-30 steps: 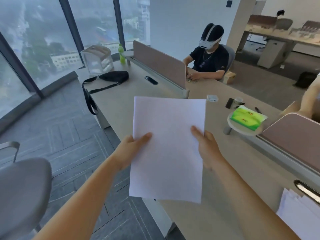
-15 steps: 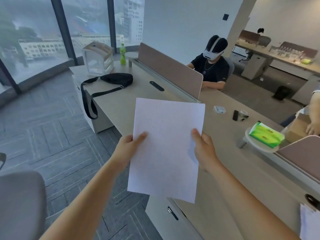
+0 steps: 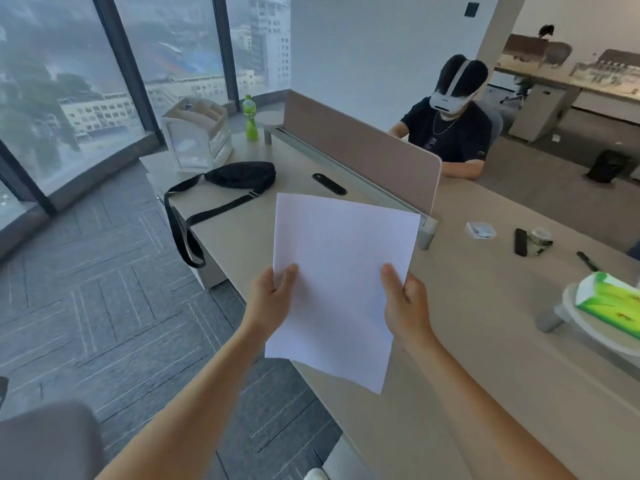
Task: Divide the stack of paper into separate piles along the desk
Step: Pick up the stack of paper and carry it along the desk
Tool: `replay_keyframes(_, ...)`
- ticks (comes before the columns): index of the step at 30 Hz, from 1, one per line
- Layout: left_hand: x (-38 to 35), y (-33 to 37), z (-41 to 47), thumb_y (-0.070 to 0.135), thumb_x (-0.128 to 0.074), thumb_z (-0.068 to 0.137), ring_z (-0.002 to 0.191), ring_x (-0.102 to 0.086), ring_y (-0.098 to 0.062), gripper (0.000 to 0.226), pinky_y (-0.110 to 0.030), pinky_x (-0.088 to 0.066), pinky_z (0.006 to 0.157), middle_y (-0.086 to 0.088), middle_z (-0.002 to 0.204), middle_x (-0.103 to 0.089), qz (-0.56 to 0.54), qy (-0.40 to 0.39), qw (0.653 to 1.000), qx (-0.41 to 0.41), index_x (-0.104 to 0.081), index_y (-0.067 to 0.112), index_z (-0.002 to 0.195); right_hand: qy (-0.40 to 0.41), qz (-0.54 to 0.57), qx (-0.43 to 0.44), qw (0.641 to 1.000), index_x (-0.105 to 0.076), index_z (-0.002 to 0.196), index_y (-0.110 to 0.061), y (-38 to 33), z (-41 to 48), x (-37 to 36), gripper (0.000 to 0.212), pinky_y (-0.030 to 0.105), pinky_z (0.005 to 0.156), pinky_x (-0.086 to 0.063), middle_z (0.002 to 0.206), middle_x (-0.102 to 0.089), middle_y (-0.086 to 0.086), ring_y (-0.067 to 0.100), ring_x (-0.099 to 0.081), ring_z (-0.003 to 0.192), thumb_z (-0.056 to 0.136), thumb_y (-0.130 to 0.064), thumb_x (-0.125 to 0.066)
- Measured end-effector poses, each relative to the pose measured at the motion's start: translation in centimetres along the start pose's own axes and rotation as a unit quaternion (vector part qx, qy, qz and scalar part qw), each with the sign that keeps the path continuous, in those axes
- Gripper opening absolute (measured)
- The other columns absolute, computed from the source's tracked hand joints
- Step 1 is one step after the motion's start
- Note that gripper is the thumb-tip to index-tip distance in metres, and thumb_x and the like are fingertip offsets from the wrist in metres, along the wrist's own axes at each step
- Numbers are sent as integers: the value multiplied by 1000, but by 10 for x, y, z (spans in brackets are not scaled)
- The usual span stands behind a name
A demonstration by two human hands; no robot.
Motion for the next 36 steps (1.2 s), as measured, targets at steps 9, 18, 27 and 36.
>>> replay_keyframes(9, -15, -12, 160, 27, -51, 101, 77, -66, -8, 16, -30, -54, 72, 6, 87, -70, -23, 32, 999, -17, -64, 26, 92, -39, 1, -19, 999, -51, 75, -30, 35, 110, -51, 34, 6, 53, -36, 50, -49, -23, -6, -45, 48, 105, -18, -41)
replay_keyframes(18, -4, -46, 351, 30, -55, 99, 66, -62, 0, 23, -18, -50, 64, 17, 70, -67, -52, 19, 998, -33, -65, 20, 82, 17, 16, -41, 999, -63, 94, -20, 93, 255, -140, 22, 17, 66, -46, 74, -63, -22, -6, -58, 69, 105, -22, -43)
replay_keyframes(27, 0, -71, 518, 19, -51, 98, 57, -47, 5, 33, -10, -37, 56, 22, 57, -53, -34, 32, 995, -86, -49, 24, 65, 90, 55, -90, 990, -71, 102, -25, 140, 389, -203, 15, 12, 81, -50, 100, -75, -18, 0, -68, 102, 95, -14, -61)
replay_keyframes(36, -4, -140, 576, 28, -52, 96, 68, -54, 8, 15, -7, -39, 64, 26, 71, -60, -2, -1, 998, -69, -57, 22, 83, 60, -14, -77, 995, -67, 100, -59, 200, 435, -228, 56, 18, 90, -50, 106, -71, -26, -1, -65, 107, 94, -4, -60)
Point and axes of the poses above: each hand's wrist, its own z-axis towards the middle knuckle, its own x-axis out of the back of the hand, y = z × x, the point moved 3 cm from there along z, towards the middle knuckle
